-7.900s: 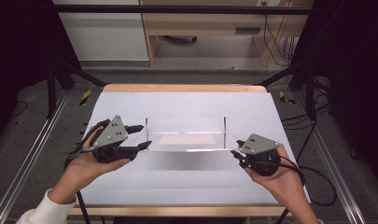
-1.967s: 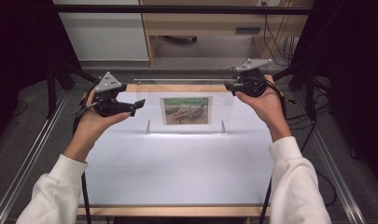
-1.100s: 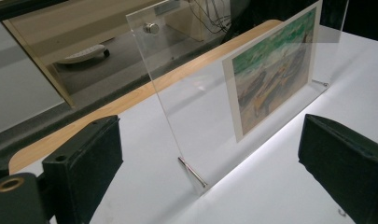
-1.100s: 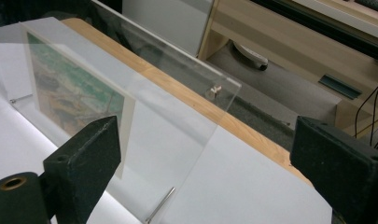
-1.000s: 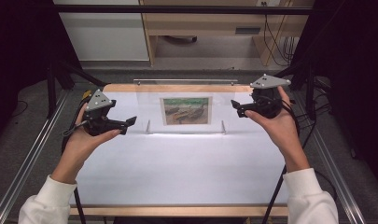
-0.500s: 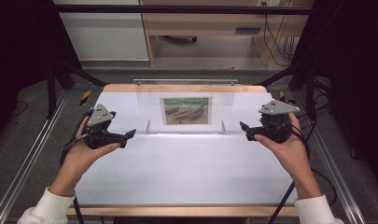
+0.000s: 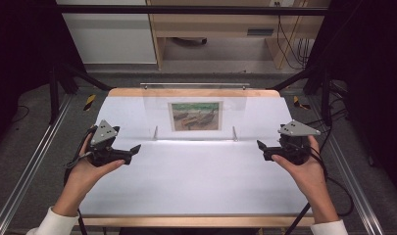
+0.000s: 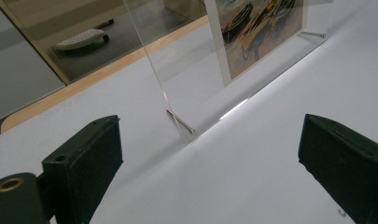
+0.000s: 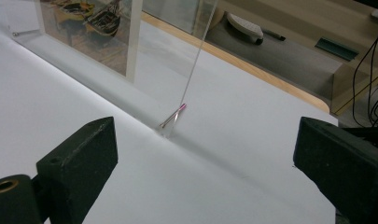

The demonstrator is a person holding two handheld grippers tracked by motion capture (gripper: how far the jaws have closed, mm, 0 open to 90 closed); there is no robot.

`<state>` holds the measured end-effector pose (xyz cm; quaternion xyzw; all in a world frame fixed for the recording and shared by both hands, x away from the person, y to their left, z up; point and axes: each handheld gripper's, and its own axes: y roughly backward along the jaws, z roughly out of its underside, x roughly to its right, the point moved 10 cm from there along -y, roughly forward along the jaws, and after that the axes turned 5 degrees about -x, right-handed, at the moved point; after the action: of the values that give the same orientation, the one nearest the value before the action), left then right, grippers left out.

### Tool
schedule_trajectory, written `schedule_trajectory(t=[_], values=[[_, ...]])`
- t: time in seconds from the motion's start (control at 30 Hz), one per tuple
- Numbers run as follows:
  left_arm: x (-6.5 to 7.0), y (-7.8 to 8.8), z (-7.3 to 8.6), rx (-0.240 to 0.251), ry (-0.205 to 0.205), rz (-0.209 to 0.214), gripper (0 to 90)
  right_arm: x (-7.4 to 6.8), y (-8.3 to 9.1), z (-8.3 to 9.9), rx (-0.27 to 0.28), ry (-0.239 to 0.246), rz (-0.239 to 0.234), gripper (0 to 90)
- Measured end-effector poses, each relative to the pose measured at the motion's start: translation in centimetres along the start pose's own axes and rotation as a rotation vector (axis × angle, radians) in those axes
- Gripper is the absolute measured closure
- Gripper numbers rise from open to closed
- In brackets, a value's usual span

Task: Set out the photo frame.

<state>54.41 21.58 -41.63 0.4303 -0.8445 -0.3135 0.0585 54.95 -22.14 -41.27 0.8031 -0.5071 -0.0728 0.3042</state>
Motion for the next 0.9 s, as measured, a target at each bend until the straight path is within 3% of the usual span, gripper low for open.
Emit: schedule_trajectory(t=[0.17,0.23,0.43,0.9], values=[[-0.2,-0.1,1.1,0.011,0.032,-0.002,5.5,-0.1,-0.1,0.9,0.006,-0.020,-0.006,6.2],[-0.1,-0.2,1.4,0.027,0.063,0.016,5.4,-0.1,-0.2,1.4,0.007,-0.030,-0.006,6.2],[-0.2,-0.6,3.2,0.011,0.064,0.019,5.0,-0.5,-1.1,3.7,-0.014,-0.068,-0.023,6.0],[-1.7,-2.3,7.4,-0.002,0.134,-0.017,5.2,-1.0,-3.4,8.3,-0.071,-0.119,-0.030,5.7]])
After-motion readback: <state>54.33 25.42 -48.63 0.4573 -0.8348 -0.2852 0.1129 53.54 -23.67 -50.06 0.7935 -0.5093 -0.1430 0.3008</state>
